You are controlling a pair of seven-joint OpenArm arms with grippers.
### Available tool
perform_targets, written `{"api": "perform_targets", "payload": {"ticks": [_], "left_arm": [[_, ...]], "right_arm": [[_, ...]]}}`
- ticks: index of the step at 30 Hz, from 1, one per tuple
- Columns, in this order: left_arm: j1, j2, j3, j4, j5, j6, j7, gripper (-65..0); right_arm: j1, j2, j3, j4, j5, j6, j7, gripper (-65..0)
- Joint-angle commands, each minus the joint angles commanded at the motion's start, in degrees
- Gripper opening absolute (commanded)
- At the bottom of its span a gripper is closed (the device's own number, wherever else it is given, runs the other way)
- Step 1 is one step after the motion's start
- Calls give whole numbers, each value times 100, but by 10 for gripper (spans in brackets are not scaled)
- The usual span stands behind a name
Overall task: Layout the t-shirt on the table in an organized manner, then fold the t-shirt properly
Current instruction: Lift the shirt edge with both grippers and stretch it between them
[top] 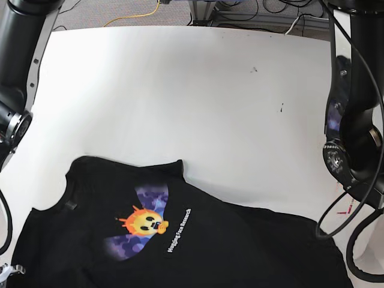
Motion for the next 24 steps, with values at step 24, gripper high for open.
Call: {"api": "perform_targets", "payload": {"ticks": [24], "left_arm": [[0, -141, 545, -2382, -9, 9, -536, -650]], "right_arm": [[328, 35, -1160, -18, -501, 0, -237, -650]]}}
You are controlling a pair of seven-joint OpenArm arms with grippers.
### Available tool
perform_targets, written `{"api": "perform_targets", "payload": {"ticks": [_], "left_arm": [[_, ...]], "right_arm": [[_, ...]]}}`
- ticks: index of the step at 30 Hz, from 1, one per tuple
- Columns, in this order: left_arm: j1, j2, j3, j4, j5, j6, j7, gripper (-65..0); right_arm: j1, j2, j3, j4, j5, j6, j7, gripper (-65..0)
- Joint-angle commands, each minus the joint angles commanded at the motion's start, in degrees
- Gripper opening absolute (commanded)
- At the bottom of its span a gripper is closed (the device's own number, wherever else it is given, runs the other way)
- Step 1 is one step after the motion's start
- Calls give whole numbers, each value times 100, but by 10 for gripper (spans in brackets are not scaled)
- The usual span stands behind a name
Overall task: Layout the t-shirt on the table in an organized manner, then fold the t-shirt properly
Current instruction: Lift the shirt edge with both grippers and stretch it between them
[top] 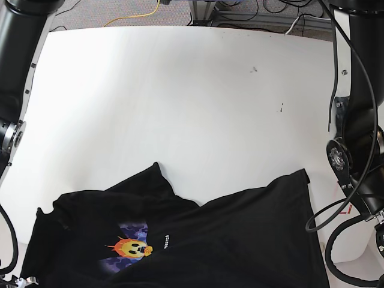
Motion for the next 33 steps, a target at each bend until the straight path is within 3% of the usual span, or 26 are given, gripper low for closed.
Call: {"api": "perform_targets", "payload": {"ticks": [8, 20, 28, 33], "left_arm": [[0, 0, -9, 0, -18, -18, 44, -650], [0, -18, -44, 369, -149, -105, 299, -650], [0, -26, -26, 1934, -264, -105, 264, -650], [726, -26, -35, 2708, -281, -110, 281, -650]], "right_arm": [[0, 9, 18, 53, 9, 0, -299, -650], [0, 88, 879, 659, 9, 0, -404, -650], [-1401, -88, 1495, 1319, -26, 0, -246, -650], [-2131, -220, 1767, 1741, -44, 0, -114, -650]]}}
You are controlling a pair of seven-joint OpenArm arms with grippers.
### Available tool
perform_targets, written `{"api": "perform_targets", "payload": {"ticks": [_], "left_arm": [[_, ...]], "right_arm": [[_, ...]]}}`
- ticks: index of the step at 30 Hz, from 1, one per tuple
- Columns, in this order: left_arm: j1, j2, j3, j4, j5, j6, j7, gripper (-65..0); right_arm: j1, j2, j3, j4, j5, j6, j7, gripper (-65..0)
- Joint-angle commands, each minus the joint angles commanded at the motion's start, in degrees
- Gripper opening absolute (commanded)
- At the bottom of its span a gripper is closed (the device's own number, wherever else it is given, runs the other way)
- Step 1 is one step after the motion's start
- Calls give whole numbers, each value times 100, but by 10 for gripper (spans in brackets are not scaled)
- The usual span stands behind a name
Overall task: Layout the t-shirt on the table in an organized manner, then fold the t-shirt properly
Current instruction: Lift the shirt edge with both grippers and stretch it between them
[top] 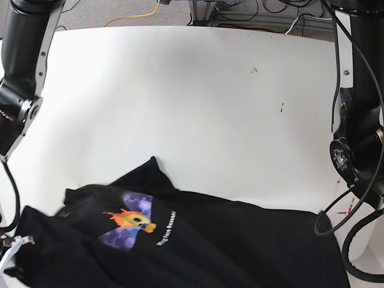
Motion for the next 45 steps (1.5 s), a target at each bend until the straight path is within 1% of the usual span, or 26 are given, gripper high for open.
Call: {"api": "perform_targets", "payload": {"ticks": [6, 8, 15, 18, 24, 29, 34, 37, 39, 42, 44, 45], "left_arm": [[695, 0, 0, 756, 0, 0, 18, -650], [897, 0, 0, 870, 0, 0, 18, -650], [1495, 0, -62, 1152, -9, 0, 18, -650], [1837, 0, -202, 1248, -9, 0, 26, -650], [2312, 0, -360, 1389, -18, 0, 325, -650], [2787, 0, -607, 1424, -18, 0, 374, -650], [3604, 0, -1020, 1644, -18, 0, 374, -650], [4114, -114, -1204, 1723, -26, 0, 374, -650], [4396, -202, -1222, 1741, -123, 0, 374, -650], [4949, -431, -1363, 1749, -387, 0, 374, -650], [5275, -536, -1565, 1749, -598, 0, 374, -650], [5530, -589, -1802, 1749, -800, 0, 374, -650]], "right_arm": [[-633, -114, 334, 519, 9, 0, -9, -650], [-809, -123, 404, 624, 26, 0, -26, -650], [-1336, -123, 668, 1055, 44, 0, -316, -650], [-1767, -123, 738, 1389, 44, 0, -334, -650], [-2708, -149, 1090, 1873, 62, 0, -334, -650], [-3385, -334, 1451, 2119, 396, 0, -413, -650], [-4123, -404, 1793, 2286, 730, 0, -484, -650], [-4545, -492, 2022, 2382, 862, 0, -484, -650], [-4782, -501, 2110, 2426, 993, 0, -492, -650], [-5240, -501, 2224, 2444, 1248, 0, -563, -650], [-5521, -527, 2356, 2444, 1380, 0, -563, -650], [-5749, -589, 2470, 2444, 1503, 0, -563, -650]]}}
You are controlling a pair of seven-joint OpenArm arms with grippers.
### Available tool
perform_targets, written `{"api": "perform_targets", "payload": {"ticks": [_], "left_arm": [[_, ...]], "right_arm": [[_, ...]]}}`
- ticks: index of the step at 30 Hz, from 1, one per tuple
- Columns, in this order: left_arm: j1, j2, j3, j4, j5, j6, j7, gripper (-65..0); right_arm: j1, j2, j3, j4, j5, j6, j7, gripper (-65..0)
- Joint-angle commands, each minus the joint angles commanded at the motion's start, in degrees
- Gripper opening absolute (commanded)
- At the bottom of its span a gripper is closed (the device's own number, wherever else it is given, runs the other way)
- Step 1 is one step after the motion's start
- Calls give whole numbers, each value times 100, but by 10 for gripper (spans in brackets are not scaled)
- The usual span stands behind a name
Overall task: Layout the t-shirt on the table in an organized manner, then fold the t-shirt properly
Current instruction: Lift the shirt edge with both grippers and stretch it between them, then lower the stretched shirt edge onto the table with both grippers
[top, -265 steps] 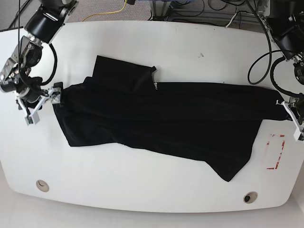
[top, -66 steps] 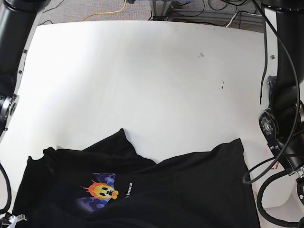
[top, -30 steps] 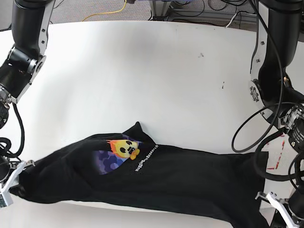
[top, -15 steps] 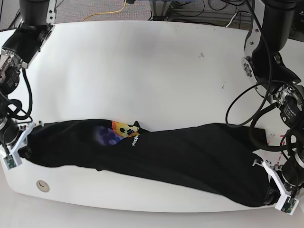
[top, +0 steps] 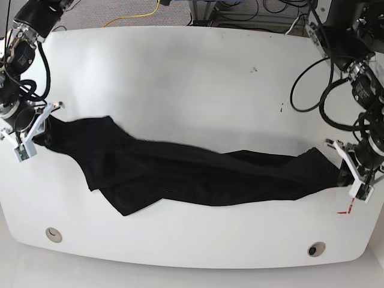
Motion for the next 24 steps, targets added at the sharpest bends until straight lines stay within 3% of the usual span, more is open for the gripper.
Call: {"api": "perform_targets", "payload": {"ticks": [12, 24], "left_arm": [[2303, -352, -1705, 0, -1407, 0, 0, -650], [3912, -457, -2725, -9, -1873, 0, 0, -650]], "right_arm": [[-1442, -97, 281, 9, 501, 0, -9, -650], [-2374, -114, 281, 9, 712, 0, -9, -650]]}}
